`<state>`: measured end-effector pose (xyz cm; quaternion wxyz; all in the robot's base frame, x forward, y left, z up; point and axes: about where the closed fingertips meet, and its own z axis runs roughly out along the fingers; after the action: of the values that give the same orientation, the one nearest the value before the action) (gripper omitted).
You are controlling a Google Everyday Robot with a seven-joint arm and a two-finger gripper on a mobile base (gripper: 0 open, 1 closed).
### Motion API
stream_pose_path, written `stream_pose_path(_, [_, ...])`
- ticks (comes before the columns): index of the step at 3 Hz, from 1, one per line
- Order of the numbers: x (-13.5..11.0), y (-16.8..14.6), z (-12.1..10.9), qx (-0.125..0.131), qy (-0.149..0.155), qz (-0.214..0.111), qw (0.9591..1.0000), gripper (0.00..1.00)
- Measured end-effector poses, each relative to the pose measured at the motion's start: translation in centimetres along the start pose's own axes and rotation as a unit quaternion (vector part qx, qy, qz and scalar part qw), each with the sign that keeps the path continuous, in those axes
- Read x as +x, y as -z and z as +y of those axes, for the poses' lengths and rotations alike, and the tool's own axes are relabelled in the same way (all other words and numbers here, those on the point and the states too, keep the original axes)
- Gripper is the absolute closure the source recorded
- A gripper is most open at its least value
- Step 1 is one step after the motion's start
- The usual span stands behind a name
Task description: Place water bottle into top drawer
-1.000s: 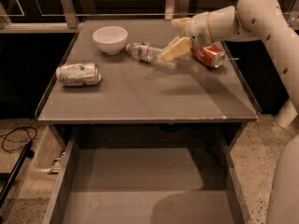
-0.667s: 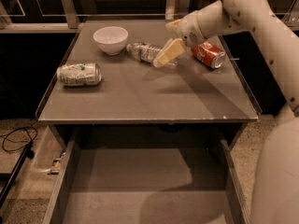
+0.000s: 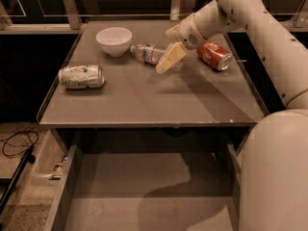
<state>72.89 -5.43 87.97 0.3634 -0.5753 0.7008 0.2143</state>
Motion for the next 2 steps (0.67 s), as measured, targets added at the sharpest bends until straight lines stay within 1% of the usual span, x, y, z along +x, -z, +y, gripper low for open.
stream_pose_path(2, [1.24, -1.29, -0.05, -0.022, -0.021, 0.012, 0.9995, 0.00])
